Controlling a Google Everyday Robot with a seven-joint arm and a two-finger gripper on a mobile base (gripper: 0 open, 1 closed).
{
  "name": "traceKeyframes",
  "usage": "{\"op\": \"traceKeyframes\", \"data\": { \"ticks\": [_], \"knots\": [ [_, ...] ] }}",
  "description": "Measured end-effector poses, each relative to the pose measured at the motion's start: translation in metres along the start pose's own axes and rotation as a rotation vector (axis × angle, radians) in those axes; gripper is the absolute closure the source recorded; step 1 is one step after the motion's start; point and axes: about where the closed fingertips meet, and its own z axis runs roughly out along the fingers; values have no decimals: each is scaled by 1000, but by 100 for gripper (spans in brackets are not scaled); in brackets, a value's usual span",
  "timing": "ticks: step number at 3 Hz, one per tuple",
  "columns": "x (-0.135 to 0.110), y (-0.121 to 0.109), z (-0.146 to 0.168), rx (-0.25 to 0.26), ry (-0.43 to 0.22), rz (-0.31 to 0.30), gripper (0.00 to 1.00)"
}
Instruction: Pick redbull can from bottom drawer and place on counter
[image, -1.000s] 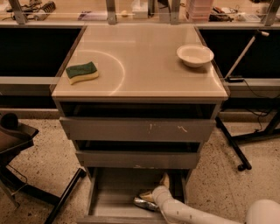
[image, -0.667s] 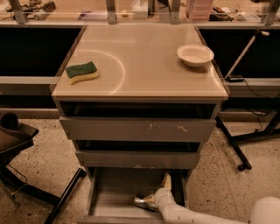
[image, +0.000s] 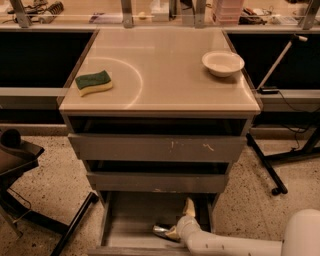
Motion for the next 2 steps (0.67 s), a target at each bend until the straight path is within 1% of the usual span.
{"op": "traceKeyframes", "data": {
  "ticks": [1,2],
  "knots": [
    [2,9,15,-46,-31,39,0],
    [0,33,44,-145,-70,76,0]
  ]
}}
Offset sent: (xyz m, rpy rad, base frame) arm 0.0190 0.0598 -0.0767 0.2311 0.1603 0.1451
